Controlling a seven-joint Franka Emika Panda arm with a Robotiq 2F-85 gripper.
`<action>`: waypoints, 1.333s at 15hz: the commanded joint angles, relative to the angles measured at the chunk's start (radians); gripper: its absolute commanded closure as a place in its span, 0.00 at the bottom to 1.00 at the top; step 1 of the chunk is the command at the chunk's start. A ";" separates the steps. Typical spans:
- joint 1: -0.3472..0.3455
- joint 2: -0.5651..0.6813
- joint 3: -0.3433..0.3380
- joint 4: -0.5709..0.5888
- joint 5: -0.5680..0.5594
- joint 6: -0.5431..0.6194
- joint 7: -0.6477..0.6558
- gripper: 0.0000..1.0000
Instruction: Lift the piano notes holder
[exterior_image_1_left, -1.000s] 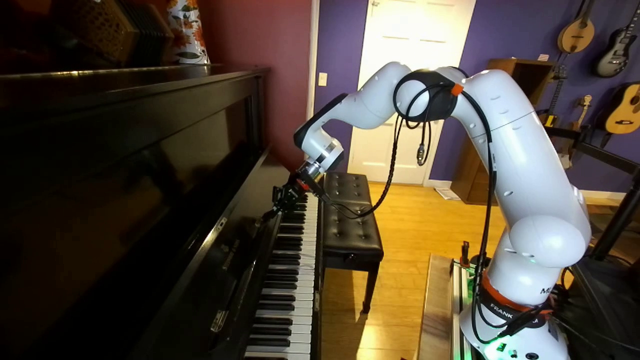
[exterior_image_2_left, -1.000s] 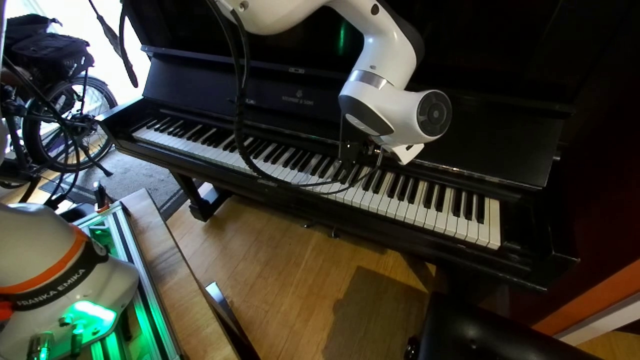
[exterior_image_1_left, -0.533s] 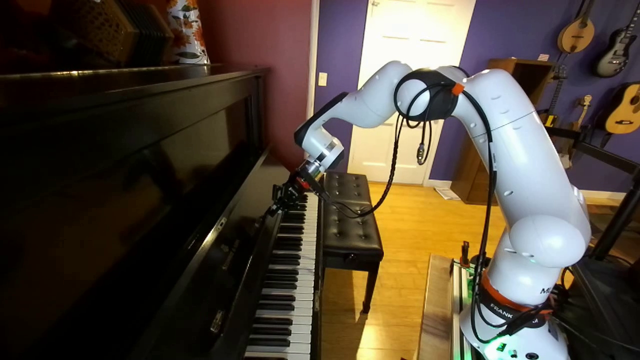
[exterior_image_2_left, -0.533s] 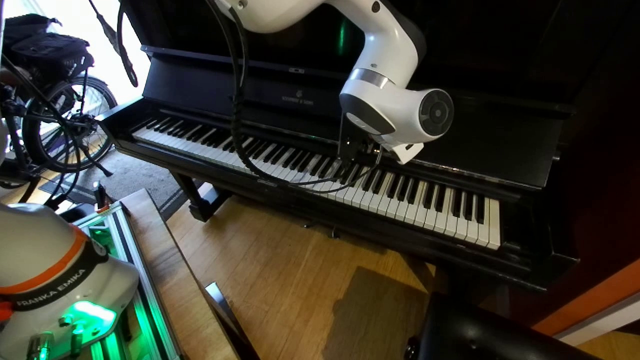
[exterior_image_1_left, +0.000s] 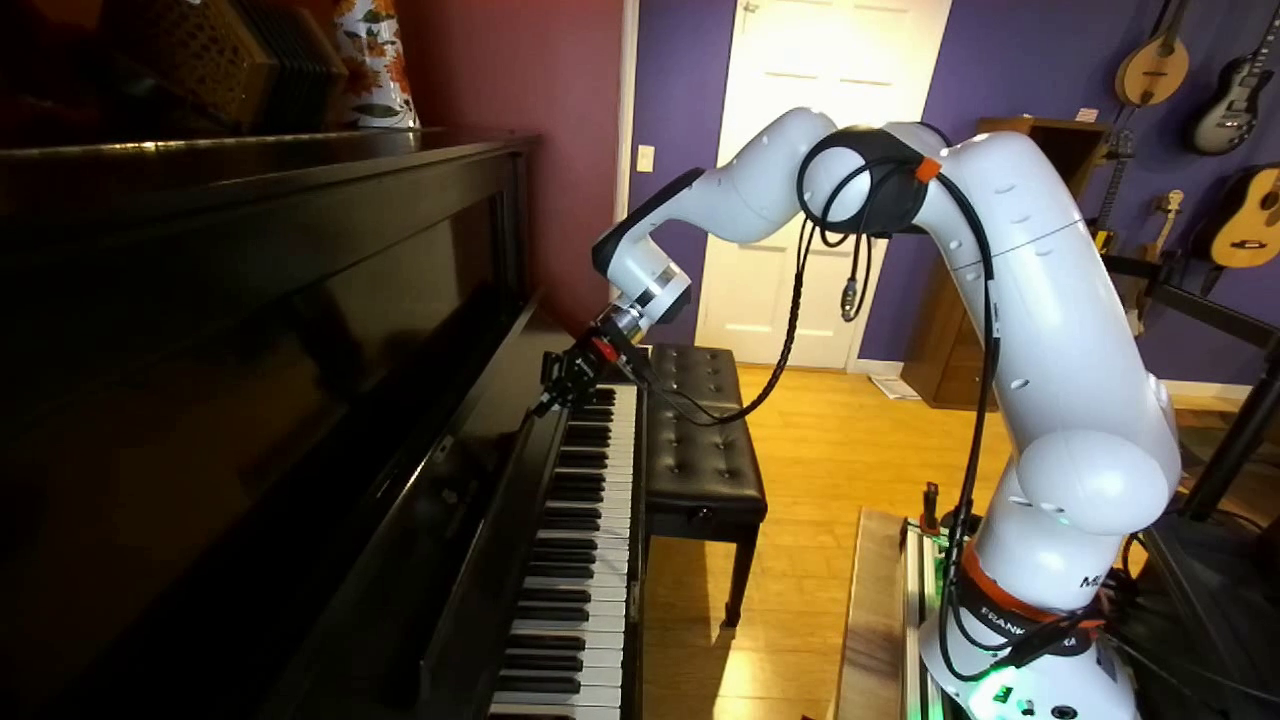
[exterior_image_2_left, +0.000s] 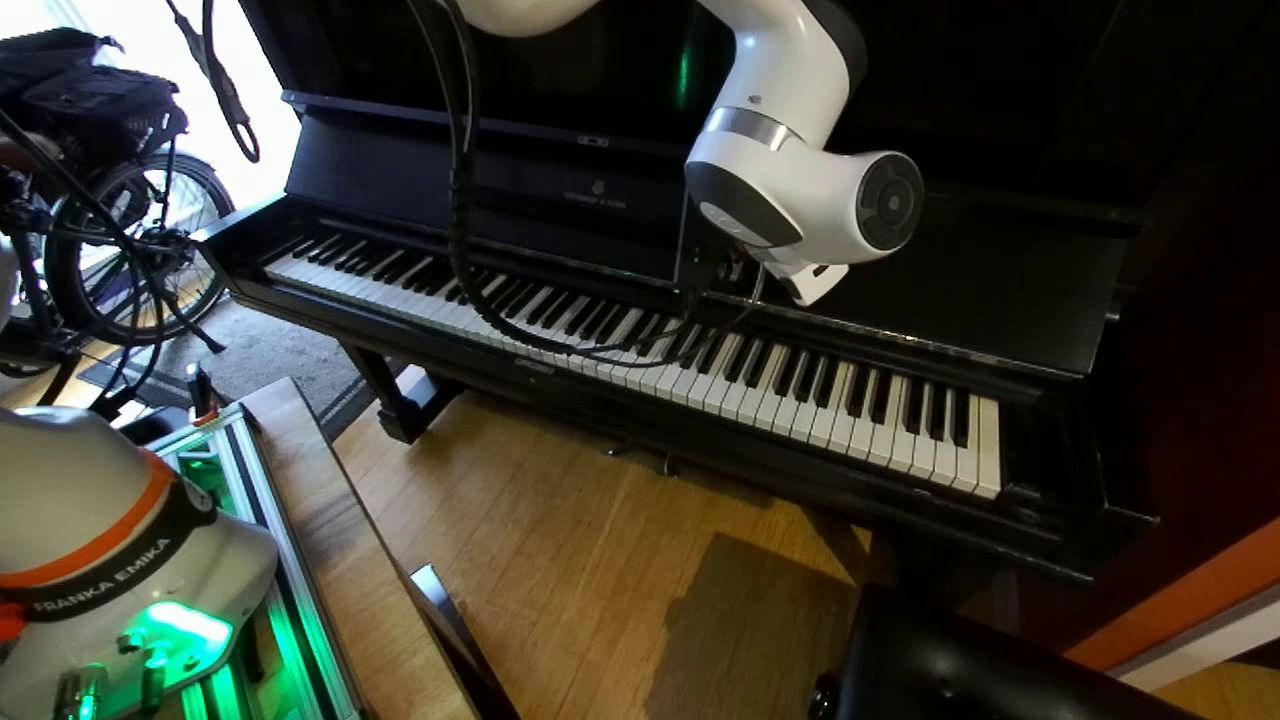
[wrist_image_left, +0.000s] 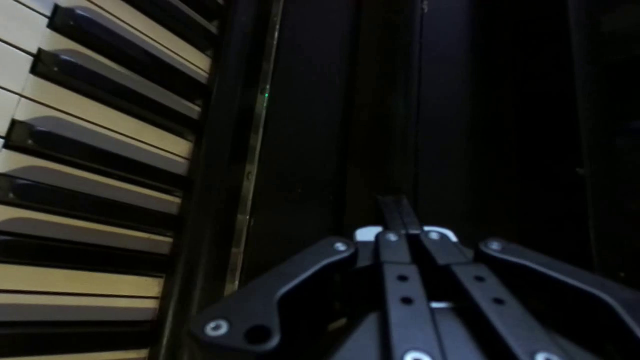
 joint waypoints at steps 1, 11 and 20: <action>-0.001 0.001 0.002 0.009 0.028 -0.006 0.012 1.00; 0.039 0.040 0.014 0.034 0.054 0.073 0.010 1.00; 0.052 -0.007 0.012 -0.016 0.043 0.090 0.011 1.00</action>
